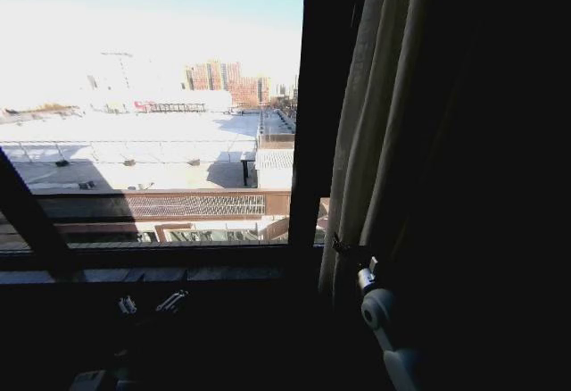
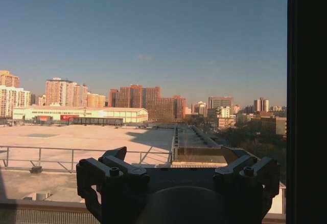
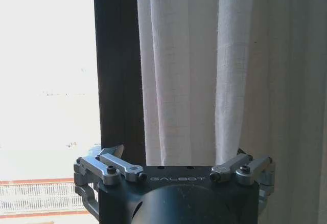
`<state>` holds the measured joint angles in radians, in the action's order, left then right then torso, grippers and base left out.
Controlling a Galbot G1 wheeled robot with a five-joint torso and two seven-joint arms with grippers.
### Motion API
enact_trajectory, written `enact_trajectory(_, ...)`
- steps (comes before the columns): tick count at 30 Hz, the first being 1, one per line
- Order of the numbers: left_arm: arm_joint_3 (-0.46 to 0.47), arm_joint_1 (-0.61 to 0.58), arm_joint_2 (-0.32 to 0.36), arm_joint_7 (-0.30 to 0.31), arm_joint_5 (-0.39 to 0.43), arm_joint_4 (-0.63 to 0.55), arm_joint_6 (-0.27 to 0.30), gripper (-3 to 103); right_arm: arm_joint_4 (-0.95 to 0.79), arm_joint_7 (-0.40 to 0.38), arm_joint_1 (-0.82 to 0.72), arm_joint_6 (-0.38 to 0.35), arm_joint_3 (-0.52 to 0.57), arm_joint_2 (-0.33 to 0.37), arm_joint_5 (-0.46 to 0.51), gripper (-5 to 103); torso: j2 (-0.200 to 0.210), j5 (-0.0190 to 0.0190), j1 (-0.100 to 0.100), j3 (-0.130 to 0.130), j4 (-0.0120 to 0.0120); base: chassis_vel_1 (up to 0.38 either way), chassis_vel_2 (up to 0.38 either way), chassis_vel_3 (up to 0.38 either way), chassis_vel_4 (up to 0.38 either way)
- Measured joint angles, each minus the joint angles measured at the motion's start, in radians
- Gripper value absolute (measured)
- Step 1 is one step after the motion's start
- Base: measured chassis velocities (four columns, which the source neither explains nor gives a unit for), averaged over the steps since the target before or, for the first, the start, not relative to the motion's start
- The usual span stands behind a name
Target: Open the curtains by pulling them apart, changing their state from closed to fully open.
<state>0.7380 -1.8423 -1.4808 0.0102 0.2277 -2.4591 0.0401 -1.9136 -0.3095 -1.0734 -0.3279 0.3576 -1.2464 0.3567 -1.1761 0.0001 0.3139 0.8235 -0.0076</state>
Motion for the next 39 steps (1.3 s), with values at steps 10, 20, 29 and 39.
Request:
enact_trajectory(10, 0.012, -0.022, -0.003, 0.001, -0.009, 0.001, 0.005, 100, 0.306, 0.018, 0.225, 0.075, -0.01, -0.065, -0.115, 100, 0.0, 0.0002, 0.0, 0.0, 0.0, 0.0, 0.0, 0.0, 0.0)
enact_trajectory(20, 0.012, -0.031, -0.02, 0.002, -0.026, -0.009, 0.002, 100, 0.447, 0.012, 0.355, 0.092, 0.014, -0.1, -0.139, 100, 0.0, 0.0001, 0.0, 0.0, -0.0001, 0.0, 0.0, 0.0, 0.0)
enact_trajectory(29, 0.006, -0.032, -0.035, 0.002, -0.039, -0.016, -0.001, 100, 0.481, 0.015, 0.396, 0.108, 0.024, -0.106, -0.135, 76, 0.0, 0.0002, 0.0, 0.0, -0.0001, 0.0, 0.0, 0.0, 0.0)
enact_trajectory(39, 0.009, -0.036, -0.041, 0.002, -0.041, -0.028, 0.0, 100, 0.498, 0.016, 0.419, 0.112, 0.032, -0.103, -0.13, 37, 0.0, 0.0001, 0.0, 0.0, -0.0001, 0.0, 0.0, 0.0, 0.0)
